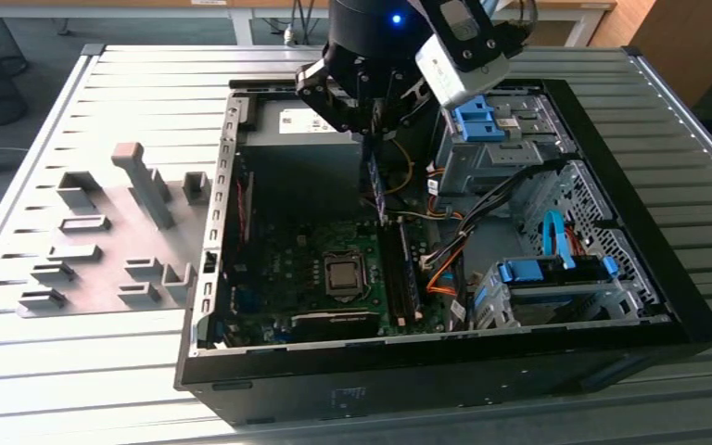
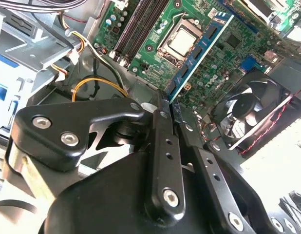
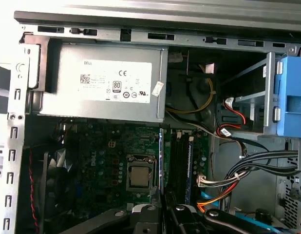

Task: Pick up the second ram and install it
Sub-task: 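Insert the second ram into the second slot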

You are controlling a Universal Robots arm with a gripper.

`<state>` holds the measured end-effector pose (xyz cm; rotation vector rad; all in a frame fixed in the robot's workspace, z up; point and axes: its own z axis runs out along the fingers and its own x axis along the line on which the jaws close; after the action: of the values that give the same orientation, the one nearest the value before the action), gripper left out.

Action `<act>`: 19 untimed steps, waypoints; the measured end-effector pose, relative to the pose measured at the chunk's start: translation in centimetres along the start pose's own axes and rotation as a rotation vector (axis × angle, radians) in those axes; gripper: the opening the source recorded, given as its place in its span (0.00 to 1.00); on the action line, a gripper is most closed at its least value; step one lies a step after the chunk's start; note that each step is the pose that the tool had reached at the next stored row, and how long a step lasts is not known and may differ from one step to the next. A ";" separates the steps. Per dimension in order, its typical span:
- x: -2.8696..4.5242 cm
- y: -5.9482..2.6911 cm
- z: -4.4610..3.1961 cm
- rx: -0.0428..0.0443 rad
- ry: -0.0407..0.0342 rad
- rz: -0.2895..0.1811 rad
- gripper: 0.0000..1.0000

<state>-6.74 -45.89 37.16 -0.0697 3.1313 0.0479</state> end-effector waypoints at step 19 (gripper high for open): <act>0.00 0.00 0.00 -0.0018 0.0013 -0.043 0.14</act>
<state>-6.74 -45.89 37.17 -0.1368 3.1297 0.0504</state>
